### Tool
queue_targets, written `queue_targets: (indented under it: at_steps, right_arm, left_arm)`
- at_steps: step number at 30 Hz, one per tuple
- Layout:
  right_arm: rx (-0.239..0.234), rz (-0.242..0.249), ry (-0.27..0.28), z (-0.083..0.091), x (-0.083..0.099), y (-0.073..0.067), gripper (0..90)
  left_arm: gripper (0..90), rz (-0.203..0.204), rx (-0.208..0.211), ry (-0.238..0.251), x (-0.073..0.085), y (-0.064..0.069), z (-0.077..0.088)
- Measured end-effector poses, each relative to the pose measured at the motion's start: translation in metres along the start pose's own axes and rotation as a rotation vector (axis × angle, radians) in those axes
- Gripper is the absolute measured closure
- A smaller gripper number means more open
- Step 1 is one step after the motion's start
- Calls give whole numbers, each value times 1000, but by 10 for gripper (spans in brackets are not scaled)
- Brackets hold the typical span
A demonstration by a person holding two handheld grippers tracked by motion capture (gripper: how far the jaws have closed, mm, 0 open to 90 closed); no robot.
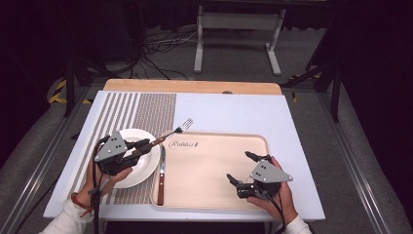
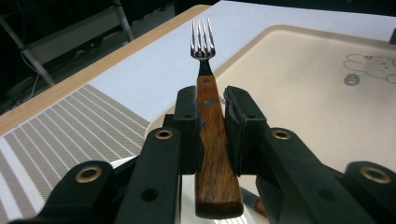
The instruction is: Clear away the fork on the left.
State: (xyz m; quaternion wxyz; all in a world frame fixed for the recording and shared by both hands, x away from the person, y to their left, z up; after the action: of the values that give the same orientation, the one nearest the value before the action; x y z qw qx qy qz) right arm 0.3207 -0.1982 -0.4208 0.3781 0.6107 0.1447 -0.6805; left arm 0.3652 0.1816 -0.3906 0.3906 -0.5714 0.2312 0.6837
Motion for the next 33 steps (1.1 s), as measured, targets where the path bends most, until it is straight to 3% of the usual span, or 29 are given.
queue_targets:
  at_steps: [16,27,33]
  right_arm:
    - [29,5,0,6,-1,7,128]
    - [33,12,-1,7,-1,9,129]
    - [33,14,-6,7,-1,9,130]
  left_arm:
    - [761,-28,67,-34,4,29,-12]
    - [761,-56,119,-92,13,57,-29]
    - [761,-98,146,-115,19,75,-42]
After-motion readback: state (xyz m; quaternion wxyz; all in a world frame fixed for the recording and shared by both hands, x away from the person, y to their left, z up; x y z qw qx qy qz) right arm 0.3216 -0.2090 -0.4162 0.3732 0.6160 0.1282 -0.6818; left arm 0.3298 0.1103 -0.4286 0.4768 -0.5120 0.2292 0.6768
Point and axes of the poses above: each handheld gripper's, and its own axes: z roughly backward along the jaws, x roughly out of its underside, y roughly to its right, the point moved 3 cm from there along -z, roughly forward along the jaws, and after that the axes turned 11 degrees about y, right-handed, at the moved point
